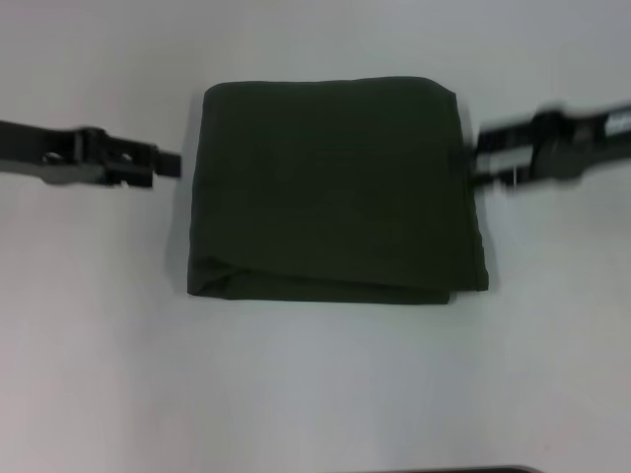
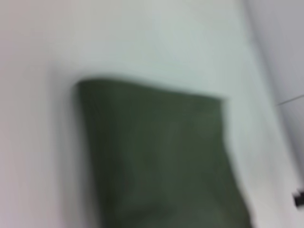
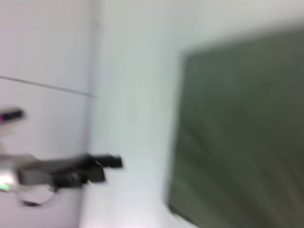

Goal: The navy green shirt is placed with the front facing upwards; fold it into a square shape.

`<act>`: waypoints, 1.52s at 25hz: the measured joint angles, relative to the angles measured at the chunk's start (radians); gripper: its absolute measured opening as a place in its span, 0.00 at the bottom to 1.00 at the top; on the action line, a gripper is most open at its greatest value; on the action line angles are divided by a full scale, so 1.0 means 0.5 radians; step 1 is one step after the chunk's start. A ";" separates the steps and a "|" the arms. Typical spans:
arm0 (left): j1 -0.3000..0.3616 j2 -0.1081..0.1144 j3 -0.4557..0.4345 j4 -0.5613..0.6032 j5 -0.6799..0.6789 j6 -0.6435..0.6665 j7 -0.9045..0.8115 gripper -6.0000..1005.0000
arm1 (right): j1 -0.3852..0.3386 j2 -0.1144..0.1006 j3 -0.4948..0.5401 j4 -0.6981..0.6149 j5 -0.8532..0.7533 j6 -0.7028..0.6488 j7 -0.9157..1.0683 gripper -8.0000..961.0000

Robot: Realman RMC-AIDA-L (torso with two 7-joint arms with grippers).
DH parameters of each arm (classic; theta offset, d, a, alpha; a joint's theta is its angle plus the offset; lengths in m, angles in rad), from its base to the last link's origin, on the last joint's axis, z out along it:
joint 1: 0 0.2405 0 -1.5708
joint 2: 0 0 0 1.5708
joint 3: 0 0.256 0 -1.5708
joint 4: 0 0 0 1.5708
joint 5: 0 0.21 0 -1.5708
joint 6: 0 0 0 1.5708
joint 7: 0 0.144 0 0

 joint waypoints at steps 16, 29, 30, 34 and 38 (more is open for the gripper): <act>0.606 -0.338 -0.679 -0.582 -0.585 0.098 2.790 0.63 | -0.268 0.281 -0.075 0.428 0.396 0.266 -2.681 0.91; 0.734 -0.317 -0.653 -0.623 -0.714 0.318 2.969 0.64 | -0.373 0.280 -0.383 0.303 0.463 0.122 -3.092 0.92; 0.741 -0.318 -0.642 -0.620 -0.676 0.332 3.000 0.64 | -0.395 0.282 -0.429 0.329 0.462 0.156 -3.131 0.92; 0.776 -0.323 -0.610 -0.626 -0.548 0.385 3.163 0.63 | -0.506 0.284 -0.466 0.582 0.511 0.136 -3.530 0.92; 0.800 -0.322 -0.610 -0.666 -0.500 0.350 3.210 0.63 | -0.549 0.280 -0.401 0.726 0.539 0.160 -3.675 0.92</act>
